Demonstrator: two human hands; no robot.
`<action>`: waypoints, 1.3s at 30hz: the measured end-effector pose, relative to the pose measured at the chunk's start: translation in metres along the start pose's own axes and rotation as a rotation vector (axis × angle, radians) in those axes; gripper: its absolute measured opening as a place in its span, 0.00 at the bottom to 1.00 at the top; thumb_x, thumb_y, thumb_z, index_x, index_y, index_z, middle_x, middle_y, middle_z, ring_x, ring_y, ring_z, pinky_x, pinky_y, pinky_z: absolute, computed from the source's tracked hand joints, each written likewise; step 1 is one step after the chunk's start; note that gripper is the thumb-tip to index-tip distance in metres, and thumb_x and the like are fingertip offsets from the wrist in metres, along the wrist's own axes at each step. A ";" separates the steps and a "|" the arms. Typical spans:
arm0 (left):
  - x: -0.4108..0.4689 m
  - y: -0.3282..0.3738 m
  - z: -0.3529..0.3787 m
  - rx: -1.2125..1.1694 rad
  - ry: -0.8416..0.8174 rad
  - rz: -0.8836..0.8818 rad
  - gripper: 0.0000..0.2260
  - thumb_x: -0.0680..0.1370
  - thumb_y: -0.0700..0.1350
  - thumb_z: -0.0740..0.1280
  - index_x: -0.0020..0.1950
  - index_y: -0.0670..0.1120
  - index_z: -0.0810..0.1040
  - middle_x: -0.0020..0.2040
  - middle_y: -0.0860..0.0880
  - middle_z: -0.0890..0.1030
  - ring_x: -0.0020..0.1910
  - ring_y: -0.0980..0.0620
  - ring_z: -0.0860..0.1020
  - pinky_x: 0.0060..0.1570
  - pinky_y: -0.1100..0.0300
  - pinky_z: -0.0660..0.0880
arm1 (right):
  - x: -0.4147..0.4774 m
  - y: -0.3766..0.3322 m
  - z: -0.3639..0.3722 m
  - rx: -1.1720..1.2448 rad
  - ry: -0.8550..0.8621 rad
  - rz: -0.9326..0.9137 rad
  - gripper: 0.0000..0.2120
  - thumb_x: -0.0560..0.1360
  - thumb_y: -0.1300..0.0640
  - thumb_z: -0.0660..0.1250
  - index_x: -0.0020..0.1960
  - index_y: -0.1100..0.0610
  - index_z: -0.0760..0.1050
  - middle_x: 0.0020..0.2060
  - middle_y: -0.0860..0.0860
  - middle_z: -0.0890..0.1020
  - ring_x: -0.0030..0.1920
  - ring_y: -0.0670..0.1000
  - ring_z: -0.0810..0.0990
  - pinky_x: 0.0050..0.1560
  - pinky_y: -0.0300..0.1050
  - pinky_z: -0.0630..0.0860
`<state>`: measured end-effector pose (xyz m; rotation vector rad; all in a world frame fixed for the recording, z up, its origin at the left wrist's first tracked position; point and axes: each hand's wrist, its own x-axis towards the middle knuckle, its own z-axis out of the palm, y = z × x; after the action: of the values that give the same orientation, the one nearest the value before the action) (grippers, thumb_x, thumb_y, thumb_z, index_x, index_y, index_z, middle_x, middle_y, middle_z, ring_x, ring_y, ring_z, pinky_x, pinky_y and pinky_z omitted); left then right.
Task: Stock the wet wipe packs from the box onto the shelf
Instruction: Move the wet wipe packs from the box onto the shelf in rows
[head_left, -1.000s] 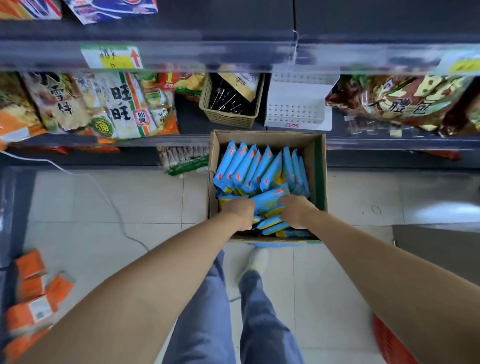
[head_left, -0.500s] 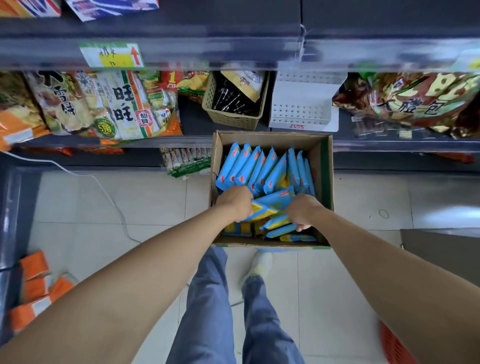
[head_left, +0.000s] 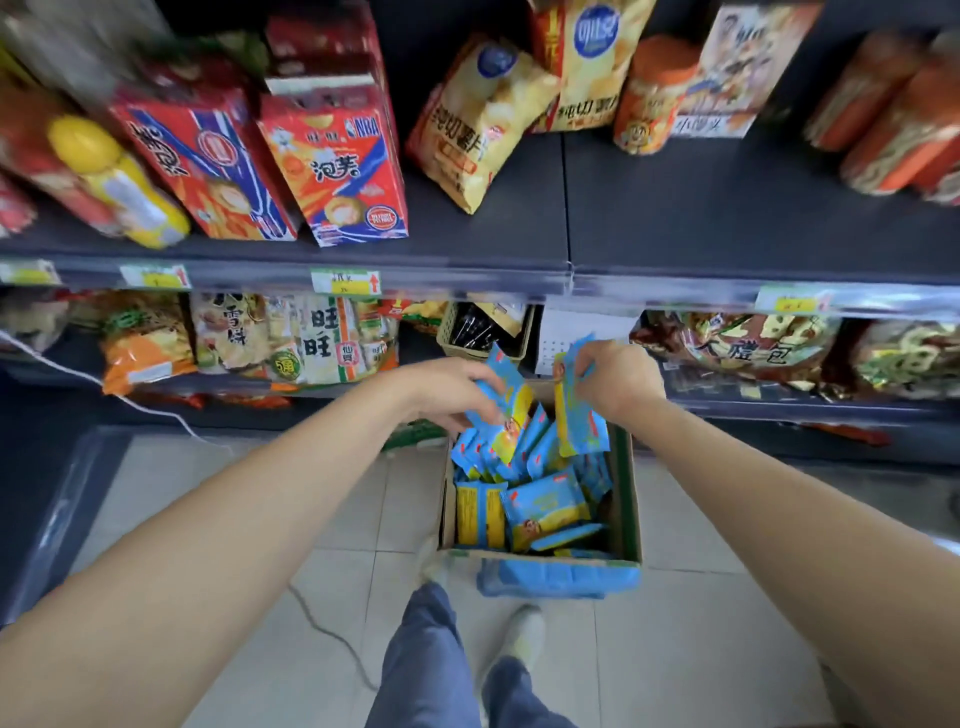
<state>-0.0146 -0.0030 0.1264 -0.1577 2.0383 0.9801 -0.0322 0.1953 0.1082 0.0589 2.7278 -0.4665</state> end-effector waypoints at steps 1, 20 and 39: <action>-0.011 0.006 -0.006 0.002 0.070 0.042 0.12 0.73 0.44 0.72 0.55 0.50 0.77 0.59 0.49 0.72 0.55 0.50 0.75 0.53 0.57 0.77 | -0.005 -0.007 -0.013 0.043 0.018 -0.021 0.10 0.72 0.65 0.62 0.48 0.54 0.77 0.46 0.54 0.81 0.49 0.58 0.80 0.42 0.42 0.73; -0.243 0.068 -0.141 0.086 0.805 0.353 0.22 0.68 0.35 0.74 0.56 0.48 0.69 0.49 0.48 0.77 0.41 0.47 0.76 0.42 0.53 0.75 | -0.099 -0.172 -0.240 0.311 0.340 -0.692 0.14 0.69 0.70 0.60 0.46 0.56 0.80 0.32 0.49 0.69 0.30 0.49 0.65 0.26 0.36 0.63; -0.277 0.010 -0.434 -0.123 1.367 0.483 0.17 0.66 0.28 0.72 0.50 0.45 0.76 0.51 0.45 0.73 0.45 0.49 0.72 0.36 0.61 0.71 | 0.029 -0.425 -0.305 0.183 0.658 -0.777 0.18 0.68 0.70 0.60 0.55 0.56 0.75 0.52 0.54 0.80 0.53 0.56 0.78 0.54 0.49 0.77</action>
<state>-0.1211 -0.3597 0.4825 -0.5252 3.3491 1.5196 -0.2101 -0.1067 0.4979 -0.9937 3.2483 -1.0587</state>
